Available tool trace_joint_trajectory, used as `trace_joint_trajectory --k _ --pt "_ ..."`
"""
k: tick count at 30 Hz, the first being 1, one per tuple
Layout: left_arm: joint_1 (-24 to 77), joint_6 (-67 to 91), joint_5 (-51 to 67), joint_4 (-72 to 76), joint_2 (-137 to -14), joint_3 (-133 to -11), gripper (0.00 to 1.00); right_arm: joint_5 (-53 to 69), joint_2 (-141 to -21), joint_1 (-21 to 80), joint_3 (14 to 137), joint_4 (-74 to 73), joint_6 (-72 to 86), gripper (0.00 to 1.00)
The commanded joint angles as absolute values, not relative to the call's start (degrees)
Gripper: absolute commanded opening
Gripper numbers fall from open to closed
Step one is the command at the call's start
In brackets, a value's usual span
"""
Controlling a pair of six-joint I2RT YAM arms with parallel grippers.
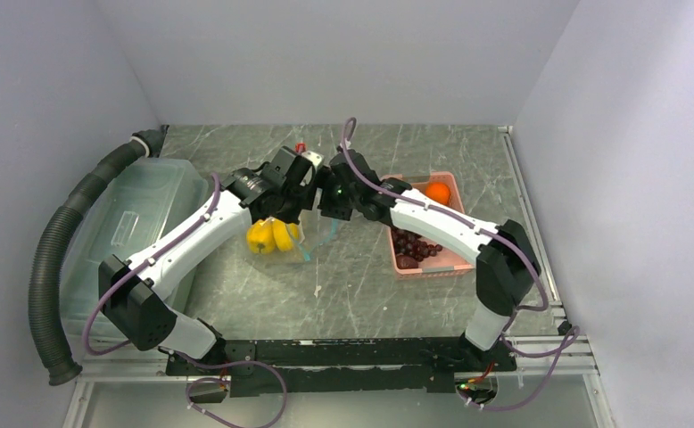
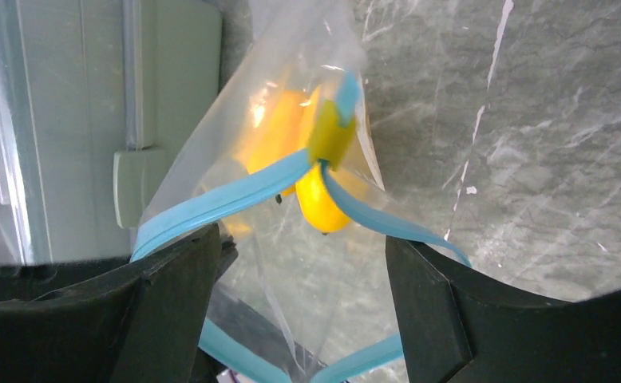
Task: Place the food in the zip-top bag and seal the zipper
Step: Place the fake fruit in the zipper food storage bag, then adjust the zipper food storage bag at the center of the board.
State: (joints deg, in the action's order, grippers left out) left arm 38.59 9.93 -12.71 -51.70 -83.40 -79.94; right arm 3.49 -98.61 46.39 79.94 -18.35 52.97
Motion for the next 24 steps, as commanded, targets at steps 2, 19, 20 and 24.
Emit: trace_joint_trajectory --k 2,19,20,24 --pt "38.9 9.9 -12.6 -50.7 -82.8 -80.5 0.00 2.3 -92.0 46.6 77.5 -21.4 48.7 0.76" --pt "38.9 10.0 -13.3 -50.9 -83.2 -80.6 0.00 1.7 -82.2 48.9 64.7 -21.0 50.7 0.70" --pt "38.9 10.0 -13.2 -50.9 -83.2 -80.6 0.00 1.7 -82.1 49.1 63.9 -20.5 51.4 0.70" --pt "38.9 9.9 -13.2 -50.9 -83.2 -80.7 0.00 1.2 -82.4 49.0 61.3 -17.4 54.5 0.71"
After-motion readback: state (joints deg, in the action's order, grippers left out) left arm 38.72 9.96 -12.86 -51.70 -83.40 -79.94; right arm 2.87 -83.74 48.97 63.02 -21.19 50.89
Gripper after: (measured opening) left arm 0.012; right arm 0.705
